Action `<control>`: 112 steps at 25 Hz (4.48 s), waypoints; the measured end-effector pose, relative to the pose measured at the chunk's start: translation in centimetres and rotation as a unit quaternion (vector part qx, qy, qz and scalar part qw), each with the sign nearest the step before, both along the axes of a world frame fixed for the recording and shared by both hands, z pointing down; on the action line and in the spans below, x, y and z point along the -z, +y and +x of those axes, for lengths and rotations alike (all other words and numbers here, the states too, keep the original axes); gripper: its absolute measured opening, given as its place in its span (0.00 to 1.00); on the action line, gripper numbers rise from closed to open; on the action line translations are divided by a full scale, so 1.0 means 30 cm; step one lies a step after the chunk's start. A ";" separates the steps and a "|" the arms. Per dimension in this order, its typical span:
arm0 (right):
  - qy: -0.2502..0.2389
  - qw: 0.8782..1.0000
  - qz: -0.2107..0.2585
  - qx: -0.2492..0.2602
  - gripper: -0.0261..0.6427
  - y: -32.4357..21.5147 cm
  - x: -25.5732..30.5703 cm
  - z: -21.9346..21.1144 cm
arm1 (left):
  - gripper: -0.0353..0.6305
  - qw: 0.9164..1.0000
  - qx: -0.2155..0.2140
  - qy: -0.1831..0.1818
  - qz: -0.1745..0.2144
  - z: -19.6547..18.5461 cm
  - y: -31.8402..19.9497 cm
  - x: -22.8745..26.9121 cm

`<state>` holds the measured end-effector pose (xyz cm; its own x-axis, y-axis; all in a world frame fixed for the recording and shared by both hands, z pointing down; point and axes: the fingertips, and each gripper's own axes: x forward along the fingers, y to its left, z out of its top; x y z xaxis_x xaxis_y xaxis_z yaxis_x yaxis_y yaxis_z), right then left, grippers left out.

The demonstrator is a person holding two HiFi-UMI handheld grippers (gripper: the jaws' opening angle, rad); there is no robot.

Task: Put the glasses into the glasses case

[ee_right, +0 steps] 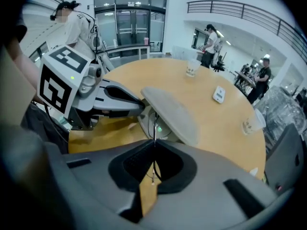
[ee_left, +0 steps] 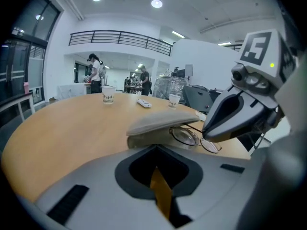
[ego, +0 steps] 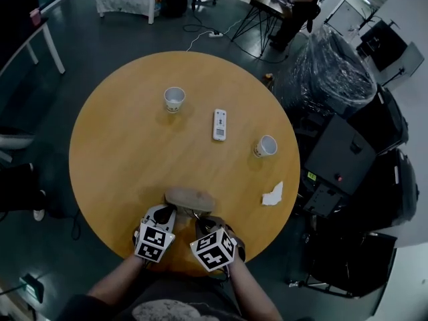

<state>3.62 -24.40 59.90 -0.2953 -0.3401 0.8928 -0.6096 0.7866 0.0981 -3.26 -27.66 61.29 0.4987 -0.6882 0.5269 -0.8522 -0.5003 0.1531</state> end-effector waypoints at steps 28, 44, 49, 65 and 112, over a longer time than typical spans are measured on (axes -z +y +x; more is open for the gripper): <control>0.100 0.965 0.079 0.229 0.03 -0.107 -0.101 -0.134 | 0.06 1.000 -0.007 0.014 0.004 0.002 0.007 -0.015; 0.065 0.967 0.092 0.230 0.05 -0.091 -0.096 -0.156 | 0.06 1.000 -0.003 0.006 0.001 0.000 0.009 -0.020; 0.052 0.968 0.100 0.224 0.09 -0.088 -0.076 -0.163 | 0.06 1.000 0.000 0.004 0.003 -0.003 0.003 0.000; 0.029 0.966 0.157 0.203 0.12 -0.007 0.031 -0.119 | 0.06 1.000 0.014 0.001 0.016 -0.006 0.040 0.027; -0.187 0.923 0.336 -0.006 0.02 0.546 0.519 0.156 | 0.06 0.981 0.106 0.066 0.146 0.049 0.682 0.492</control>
<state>8.31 -8.01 44.32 -0.5326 -0.7851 0.3162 -0.7075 0.6180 0.3427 -1.79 -7.20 46.53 0.3789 -0.8957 0.2328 -0.9242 -0.3532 0.1453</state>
